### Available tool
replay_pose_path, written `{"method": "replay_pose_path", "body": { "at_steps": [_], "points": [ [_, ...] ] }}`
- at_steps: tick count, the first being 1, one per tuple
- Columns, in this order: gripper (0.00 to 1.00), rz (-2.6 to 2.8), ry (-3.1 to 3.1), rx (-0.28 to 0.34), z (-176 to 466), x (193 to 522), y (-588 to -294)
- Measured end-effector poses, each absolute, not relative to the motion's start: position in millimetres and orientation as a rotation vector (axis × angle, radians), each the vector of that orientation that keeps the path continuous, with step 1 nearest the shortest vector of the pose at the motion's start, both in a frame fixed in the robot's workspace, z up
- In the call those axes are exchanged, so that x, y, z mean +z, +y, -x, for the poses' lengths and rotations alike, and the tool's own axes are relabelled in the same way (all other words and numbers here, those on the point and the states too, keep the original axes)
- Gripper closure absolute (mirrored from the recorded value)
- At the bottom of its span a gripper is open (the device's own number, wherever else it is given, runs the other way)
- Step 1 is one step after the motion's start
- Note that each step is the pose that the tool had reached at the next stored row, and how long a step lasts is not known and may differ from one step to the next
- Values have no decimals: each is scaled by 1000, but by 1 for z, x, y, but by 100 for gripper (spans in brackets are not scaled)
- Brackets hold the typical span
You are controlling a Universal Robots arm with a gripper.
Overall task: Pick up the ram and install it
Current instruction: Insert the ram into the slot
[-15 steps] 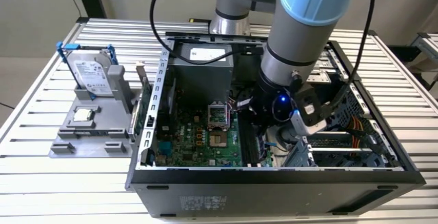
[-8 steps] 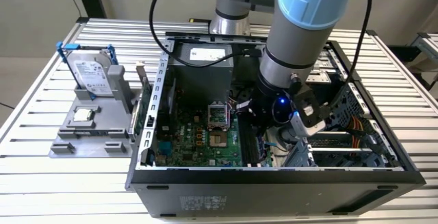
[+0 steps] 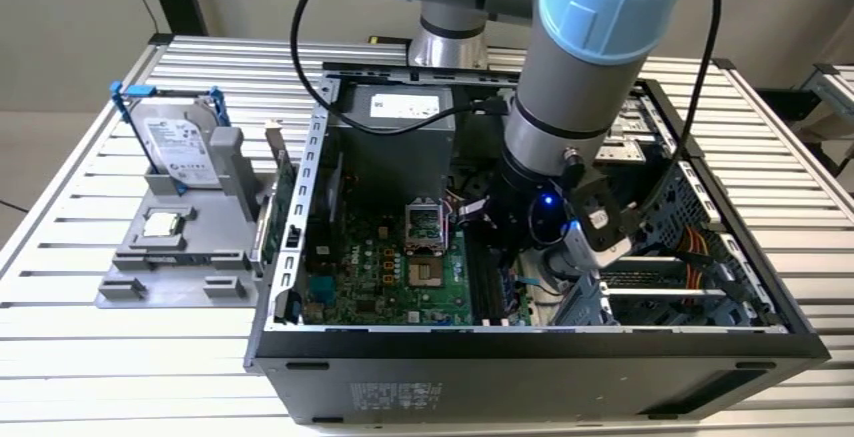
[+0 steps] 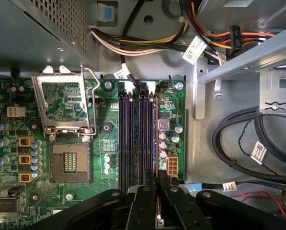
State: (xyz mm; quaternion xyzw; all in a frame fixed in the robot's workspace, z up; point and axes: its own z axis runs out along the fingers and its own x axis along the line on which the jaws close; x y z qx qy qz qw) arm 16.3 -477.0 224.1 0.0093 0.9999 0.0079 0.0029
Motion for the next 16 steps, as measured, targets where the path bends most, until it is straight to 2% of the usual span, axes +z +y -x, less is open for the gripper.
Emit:
{"method": "replay_pose_path", "body": {
  "at_steps": [16],
  "points": [
    [100,-29,3136,25,-15,215,-473]
  ]
}}
